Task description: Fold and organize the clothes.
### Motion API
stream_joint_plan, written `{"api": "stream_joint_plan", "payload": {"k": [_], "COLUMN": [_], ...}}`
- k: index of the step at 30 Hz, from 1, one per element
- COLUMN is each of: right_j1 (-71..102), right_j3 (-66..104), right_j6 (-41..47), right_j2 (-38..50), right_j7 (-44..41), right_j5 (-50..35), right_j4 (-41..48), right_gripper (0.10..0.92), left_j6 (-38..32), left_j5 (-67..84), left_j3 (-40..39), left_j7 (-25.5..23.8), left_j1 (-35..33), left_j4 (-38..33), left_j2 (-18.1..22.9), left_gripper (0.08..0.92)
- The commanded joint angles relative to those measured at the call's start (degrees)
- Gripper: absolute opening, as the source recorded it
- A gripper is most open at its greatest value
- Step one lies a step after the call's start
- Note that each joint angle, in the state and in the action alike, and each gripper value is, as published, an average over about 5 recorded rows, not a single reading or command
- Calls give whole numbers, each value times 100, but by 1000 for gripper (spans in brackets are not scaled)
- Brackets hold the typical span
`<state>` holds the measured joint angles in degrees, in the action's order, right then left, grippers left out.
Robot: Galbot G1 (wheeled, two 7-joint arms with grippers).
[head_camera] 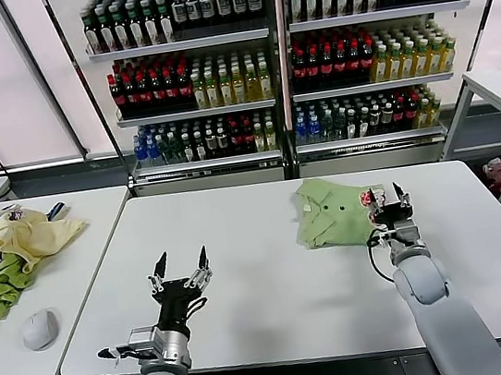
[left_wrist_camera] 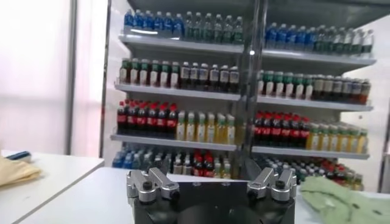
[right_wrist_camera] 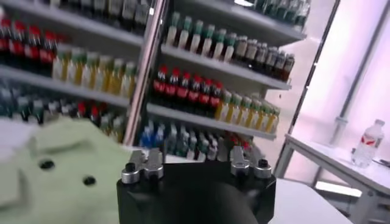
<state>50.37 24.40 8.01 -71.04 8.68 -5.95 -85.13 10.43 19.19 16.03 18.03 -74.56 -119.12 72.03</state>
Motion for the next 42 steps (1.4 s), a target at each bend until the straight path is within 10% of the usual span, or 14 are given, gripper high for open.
{"api": "stream_joint_plan", "payload": {"k": [1,8,42], "right_j1": [1958,2987,3436], "right_j3": [856,1397,1320], "right_j6": [5,150,-81], "right_j2": [126,176,-267], "right_j7": [-339,-798,-660], "right_j5": [-1308,-1380,-919], "right_j4": [-2492,-3138,-3608], "right_gripper": [683,817,823], "left_j6": [-24,-59,-104], "left_j5": [-49,-178,-405], "left_j3": [-192,-283,-352], "left_j7": [-239,-383,-497], "left_j1": [-50,-177,-362], "left_j4": [-323,-435,-512], "left_j2": [2,31,229], "left_gripper": [823,823,823]}}
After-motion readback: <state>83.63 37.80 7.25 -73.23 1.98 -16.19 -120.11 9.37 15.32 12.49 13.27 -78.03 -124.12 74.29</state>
